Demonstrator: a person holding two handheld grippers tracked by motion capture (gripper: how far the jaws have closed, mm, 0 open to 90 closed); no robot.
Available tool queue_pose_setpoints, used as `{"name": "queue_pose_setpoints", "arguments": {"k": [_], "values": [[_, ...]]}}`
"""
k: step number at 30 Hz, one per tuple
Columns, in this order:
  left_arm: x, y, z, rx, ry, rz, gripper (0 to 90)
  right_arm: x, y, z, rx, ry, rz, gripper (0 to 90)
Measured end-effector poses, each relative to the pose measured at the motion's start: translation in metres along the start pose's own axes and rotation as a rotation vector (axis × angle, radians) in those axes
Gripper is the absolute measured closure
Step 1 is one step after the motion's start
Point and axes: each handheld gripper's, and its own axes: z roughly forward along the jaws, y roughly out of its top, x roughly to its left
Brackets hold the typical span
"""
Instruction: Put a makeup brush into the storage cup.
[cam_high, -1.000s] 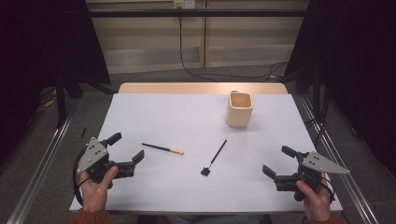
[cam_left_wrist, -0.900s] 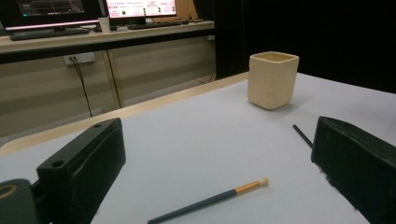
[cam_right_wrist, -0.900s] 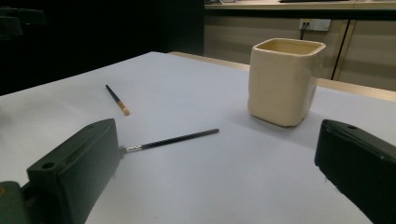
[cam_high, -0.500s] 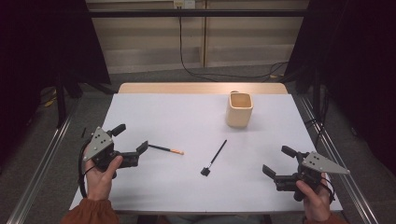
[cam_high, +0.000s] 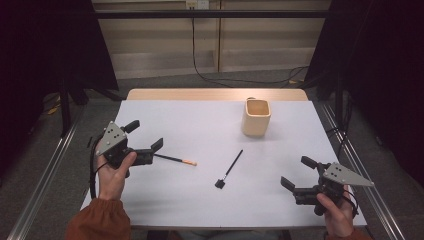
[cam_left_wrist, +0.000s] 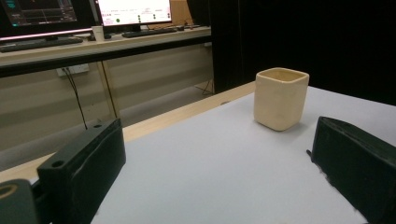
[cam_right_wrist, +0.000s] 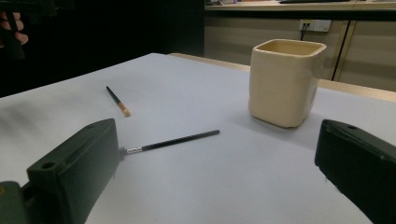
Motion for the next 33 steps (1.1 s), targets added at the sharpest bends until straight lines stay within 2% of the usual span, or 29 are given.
{"name": "queue_pose_setpoints", "arguments": {"k": [2,4,7,10,15,16,21,26,31,33], "values": [[0.001,0.007,0.005,0.013,-0.01,0.018,2.9,0.0,0.0,0.0,0.0,0.001,-0.002,0.0],[0.001,0.01,0.007,0.002,-0.013,0.013,2.9,0.0,0.0,0.0,0.001,0.002,-0.004,0.0],[0.003,0.018,0.015,0.007,-0.016,0.041,2.9,0.0,0.0,0.001,0.003,0.005,0.007,0.0],[0.004,0.02,0.019,0.002,-0.017,0.036,2.9,0.001,0.0,0.0,0.0,0.005,0.006,0.0],[0.008,0.028,0.03,0.003,-0.014,0.049,3.2,0.001,-0.001,0.001,0.004,0.009,0.004,0.0],[0.008,0.033,0.035,0.004,-0.024,0.066,3.3,0.0,-0.001,0.0,0.004,0.008,0.003,0.0],[0.011,0.039,0.041,-0.003,-0.023,0.067,3.2,0.0,-0.001,0.0,0.004,0.007,0.003,0.0],[0.019,0.041,0.053,0.001,0.003,0.079,3.5,0.0,-0.001,0.001,0.007,0.007,0.0,0.0],[0.031,0.04,0.064,0.011,0.019,0.033,3.5,0.0,-0.001,0.001,0.008,0.009,0.002,0.0],[0.034,0.038,0.067,0.022,0.018,0.029,3.4,0.0,-0.001,0.001,0.007,0.009,0.0,0.0]]}}
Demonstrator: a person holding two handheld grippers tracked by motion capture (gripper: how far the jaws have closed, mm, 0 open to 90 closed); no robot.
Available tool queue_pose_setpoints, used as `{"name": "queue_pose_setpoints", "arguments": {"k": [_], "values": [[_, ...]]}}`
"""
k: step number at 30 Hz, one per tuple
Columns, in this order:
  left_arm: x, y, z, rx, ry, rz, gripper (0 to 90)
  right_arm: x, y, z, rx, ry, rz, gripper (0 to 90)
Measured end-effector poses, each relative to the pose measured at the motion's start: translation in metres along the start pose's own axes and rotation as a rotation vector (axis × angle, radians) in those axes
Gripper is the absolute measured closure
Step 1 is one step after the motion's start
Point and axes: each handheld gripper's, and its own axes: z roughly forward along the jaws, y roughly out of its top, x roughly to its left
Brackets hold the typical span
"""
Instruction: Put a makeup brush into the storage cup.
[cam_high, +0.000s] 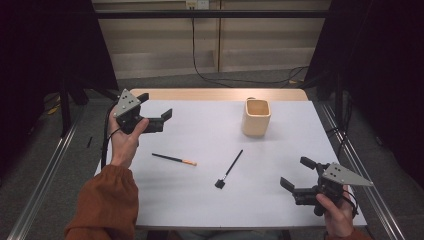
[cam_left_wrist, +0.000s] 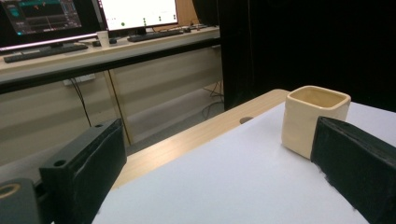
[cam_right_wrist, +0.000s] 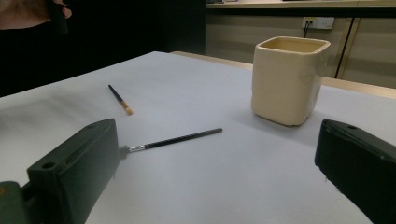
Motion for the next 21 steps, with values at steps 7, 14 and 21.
{"name": "queue_pose_setpoints", "arguments": {"k": [7,14,21], "values": [[0.006,-0.001,0.012,0.035,-0.025,-0.029,3.4,0.0,0.0,0.0,0.0,0.0,0.0,0.0],[0.006,0.001,0.014,0.12,-0.075,-0.003,3.8,0.0,0.0,0.0,0.002,0.001,0.002,0.0],[0.004,0.011,0.015,0.212,-0.124,0.055,4.1,0.0,0.0,0.001,0.004,0.004,0.004,0.0]]}}
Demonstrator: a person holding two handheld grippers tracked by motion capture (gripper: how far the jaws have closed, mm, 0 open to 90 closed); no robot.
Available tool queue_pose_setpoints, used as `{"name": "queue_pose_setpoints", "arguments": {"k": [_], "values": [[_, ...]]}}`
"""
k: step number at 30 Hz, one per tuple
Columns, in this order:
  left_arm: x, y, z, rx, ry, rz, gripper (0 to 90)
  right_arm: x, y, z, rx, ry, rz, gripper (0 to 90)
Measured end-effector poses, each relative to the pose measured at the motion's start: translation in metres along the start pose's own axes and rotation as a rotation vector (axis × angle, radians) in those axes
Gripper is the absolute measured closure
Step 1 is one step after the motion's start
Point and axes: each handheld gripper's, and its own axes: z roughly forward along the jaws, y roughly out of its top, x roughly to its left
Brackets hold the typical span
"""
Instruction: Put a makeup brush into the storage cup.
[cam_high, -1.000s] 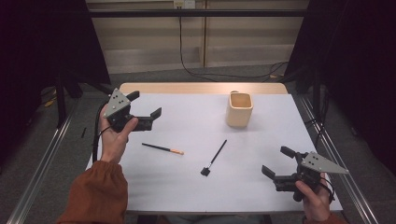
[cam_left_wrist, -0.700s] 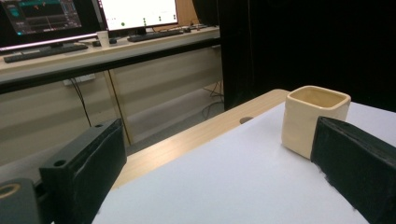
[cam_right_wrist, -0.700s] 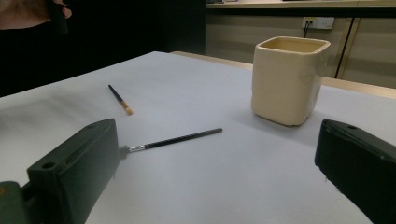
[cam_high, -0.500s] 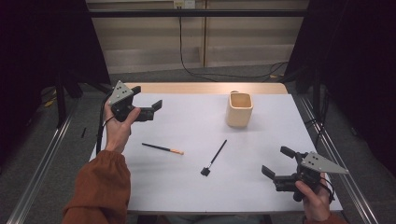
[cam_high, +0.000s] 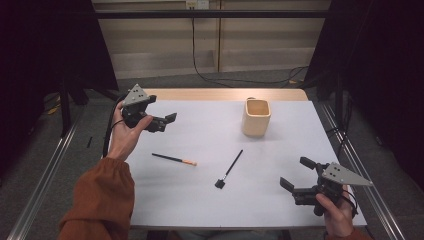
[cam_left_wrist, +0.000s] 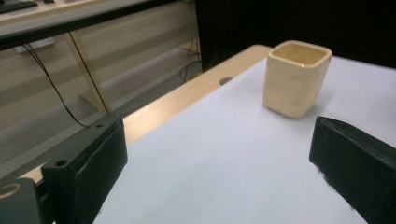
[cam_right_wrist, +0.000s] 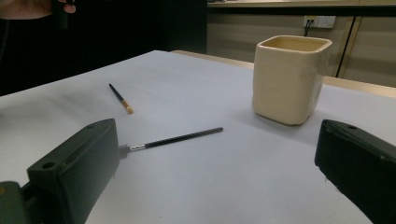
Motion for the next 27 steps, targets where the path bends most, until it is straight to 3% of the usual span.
{"name": "queue_pose_setpoints", "arguments": {"k": [3,4,10,11,13,15,16,19,20,21,25,27], "values": [[-0.001,0.001,0.001,0.038,-0.011,0.02,6.0,0.0,0.0,0.0,0.003,0.003,-0.001,0.0],[-0.002,0.0,0.001,0.077,-0.012,0.04,5.3,0.0,0.0,0.0,0.003,0.004,-0.002,0.0],[-0.003,-0.003,0.004,0.149,-0.032,0.054,4.7,0.0,0.0,0.001,0.004,0.005,0.003,0.0],[-0.003,-0.004,0.005,0.178,-0.05,0.063,4.6,0.0,0.0,0.001,0.005,0.005,0.004,0.0],[-0.003,-0.006,0.006,0.226,-0.048,0.088,4.2,0.0,0.0,0.001,0.008,0.008,0.001,0.0],[-0.003,-0.007,0.006,0.248,-0.055,0.095,4.1,0.0,0.0,0.001,0.008,0.011,-0.001,0.0],[-0.002,-0.009,0.006,0.282,-0.085,0.083,4.2,0.0,0.0,0.001,0.009,0.011,-0.002,0.0],[-0.002,-0.01,0.007,0.31,-0.099,0.087,4.4,0.0,0.0,0.002,0.008,0.014,-0.002,0.0],[-0.002,-0.011,0.007,0.342,-0.122,0.086,4.6,0.0,0.0,0.002,0.01,0.013,-0.001,0.0],[-0.003,-0.011,0.008,0.35,-0.128,0.074,5.3,0.0,0.0,0.002,0.009,0.013,-0.001,0.0],[-0.001,-0.013,0.007,0.402,-0.137,0.086,5.9,0.0,0.0,0.002,0.007,0.014,-0.001,0.0],[-0.001,-0.016,0.008,0.451,-0.161,0.078,4.8,0.0,0.0,0.002,0.009,0.013,0.0,0.0]]}}
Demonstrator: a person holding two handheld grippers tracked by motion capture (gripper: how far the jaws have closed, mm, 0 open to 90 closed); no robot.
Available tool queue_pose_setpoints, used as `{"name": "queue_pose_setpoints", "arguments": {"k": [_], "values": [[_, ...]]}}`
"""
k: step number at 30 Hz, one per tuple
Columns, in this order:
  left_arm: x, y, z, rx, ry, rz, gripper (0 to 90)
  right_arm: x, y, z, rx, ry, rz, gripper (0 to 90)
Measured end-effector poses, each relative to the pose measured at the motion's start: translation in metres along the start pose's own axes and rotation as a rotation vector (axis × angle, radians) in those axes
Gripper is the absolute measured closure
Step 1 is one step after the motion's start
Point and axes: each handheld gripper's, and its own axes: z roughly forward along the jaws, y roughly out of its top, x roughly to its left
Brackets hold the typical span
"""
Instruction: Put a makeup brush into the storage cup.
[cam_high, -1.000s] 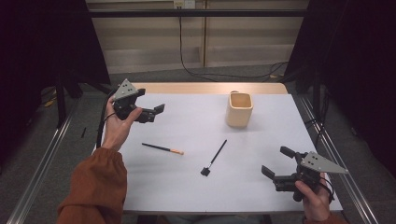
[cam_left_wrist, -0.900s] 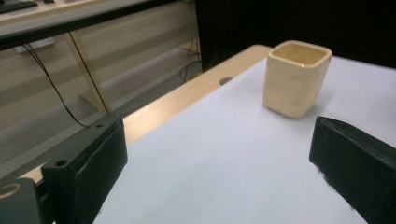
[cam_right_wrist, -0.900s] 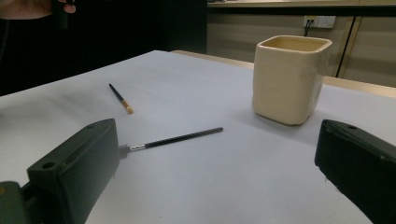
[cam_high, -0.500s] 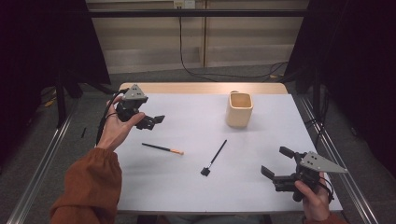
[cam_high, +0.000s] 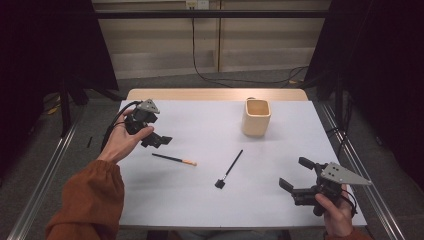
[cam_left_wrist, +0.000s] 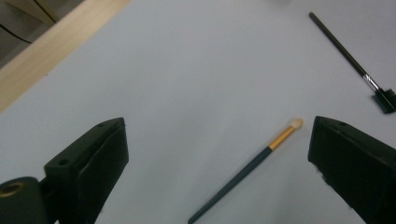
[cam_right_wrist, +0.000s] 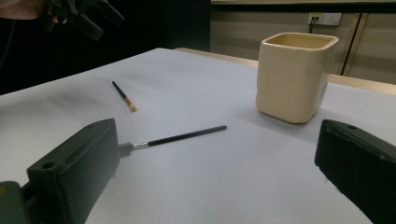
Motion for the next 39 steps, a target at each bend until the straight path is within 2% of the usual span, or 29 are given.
{"name": "queue_pose_setpoints", "arguments": {"k": [3,4,5,6,7,9,14,17,18,19,22,27,28,31,34,38,39], "values": [[-0.001,-0.002,0.002,0.025,-0.016,-0.011,4.6,0.0,0.0,0.0,0.002,0.0,-0.001,0.0],[-0.001,-0.003,0.003,0.062,-0.02,-0.002,4.3,0.0,0.0,0.0,0.0,0.001,-0.002,0.0],[-0.001,-0.004,0.004,0.074,-0.024,-0.001,4.7,0.0,0.0,0.0,-0.001,0.0,-0.003,0.0],[0.0,-0.004,0.004,0.103,-0.033,0.022,4.9,0.0,0.0,0.0,0.0,0.0,-0.002,0.0],[-0.001,-0.005,0.006,0.102,-0.035,0.008,4.9,0.0,0.0,0.0,-0.001,0.001,-0.002,0.0],[-0.001,-0.006,0.006,0.104,-0.038,0.006,4.9,0.0,0.0,0.0,-0.001,0.002,-0.002,0.0],[0.0,-0.009,0.012,0.15,-0.052,0.027,4.9,0.0,0.0,0.0,-0.001,0.002,-0.003,0.0],[0.0,-0.009,0.017,0.173,-0.064,0.008,3.9,0.0,0.0,0.0,-0.001,0.001,-0.002,0.0],[-0.001,-0.01,0.018,0.18,-0.074,0.017,3.7,0.0,0.0,0.0,-0.001,0.002,-0.003,0.0],[-0.001,-0.01,0.019,0.203,-0.09,0.05,3.9,0.0,0.0,0.0,-0.001,0.002,-0.004,0.0],[-0.002,-0.011,0.024,0.242,-0.106,0.079,4.4,0.0,0.0,0.0,-0.001,0.002,-0.003,0.0],[-0.004,-0.011,0.031,0.268,-0.112,0.107,4.4,0.0,0.0,0.0,0.001,0.002,-0.002,0.0],[-0.004,-0.011,0.033,0.283,-0.12,0.121,5.1,0.0,0.0,0.0,0.001,0.002,-0.002,0.0],[-0.004,-0.011,0.036,0.287,-0.116,0.12,7.3,0.0,0.0,0.0,0.003,0.004,0.0,0.0],[-0.004,-0.011,0.042,0.307,-0.138,0.134,14.5,0.0,0.0,0.0,0.004,0.006,0.0,0.0],[-0.005,-0.011,0.049,0.33,-0.153,0.134,22.0,0.0,0.0,0.0,0.003,0.007,-0.002,0.0],[-0.005,-0.011,0.051,0.34,-0.161,0.113,22.6,0.0,0.0,0.0,0.002,0.007,-0.002,0.0]]}}
